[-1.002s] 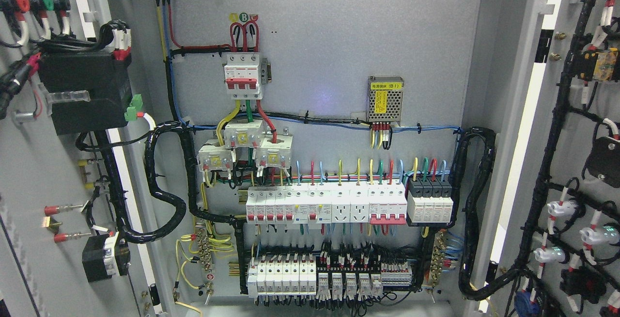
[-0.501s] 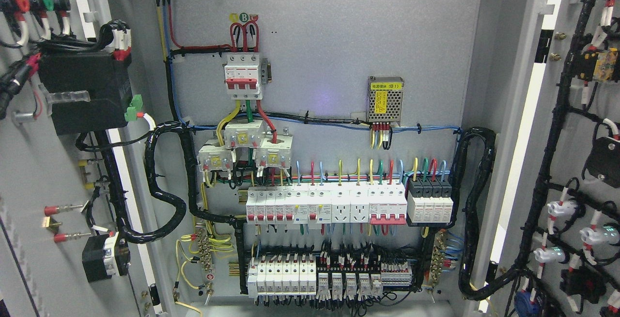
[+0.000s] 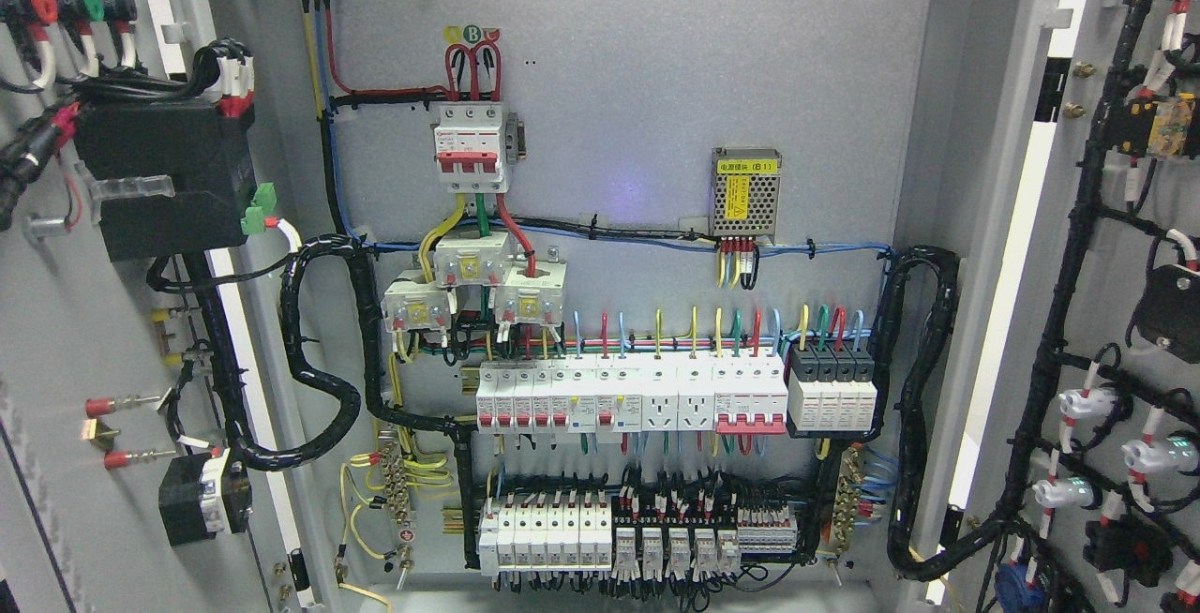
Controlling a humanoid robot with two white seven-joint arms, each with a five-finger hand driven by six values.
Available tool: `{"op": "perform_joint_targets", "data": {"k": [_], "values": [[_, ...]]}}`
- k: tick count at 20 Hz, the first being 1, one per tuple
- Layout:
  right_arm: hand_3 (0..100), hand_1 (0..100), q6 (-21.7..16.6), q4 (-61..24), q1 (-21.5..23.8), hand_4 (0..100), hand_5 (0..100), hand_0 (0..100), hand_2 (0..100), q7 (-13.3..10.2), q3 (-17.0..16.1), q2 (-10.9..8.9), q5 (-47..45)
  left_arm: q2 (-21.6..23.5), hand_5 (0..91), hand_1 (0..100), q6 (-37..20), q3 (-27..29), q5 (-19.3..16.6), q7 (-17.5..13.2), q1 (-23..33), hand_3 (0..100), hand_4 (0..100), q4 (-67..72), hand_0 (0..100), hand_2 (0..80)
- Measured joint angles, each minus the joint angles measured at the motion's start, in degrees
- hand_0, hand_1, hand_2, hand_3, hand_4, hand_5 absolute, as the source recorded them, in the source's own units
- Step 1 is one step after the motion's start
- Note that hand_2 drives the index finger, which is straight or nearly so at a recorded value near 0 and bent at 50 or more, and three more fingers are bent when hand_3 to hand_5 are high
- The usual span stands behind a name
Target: Open door with both hands
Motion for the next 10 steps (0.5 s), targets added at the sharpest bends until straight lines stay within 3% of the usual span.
{"op": "perform_joint_targets", "data": {"k": [4,10], "values": [[0,0,-4.14,-1.78,0.89,0,0,11,0,-0.03,-2.44,-0.85,0.00,0.10,0.0,0,-4.76,0.59,0.21,0.00,-0.21,0,3,-1.91,0,0.0],[0,0,-6.00,-3.89,1.16,0,0,11,0,-0.17,-6.49,-1.86,-0.02,0.11,0.0,0,-7.88,1.18,0.96,0.29,-1.14,0,3,-4.70,0,0.0]]}}
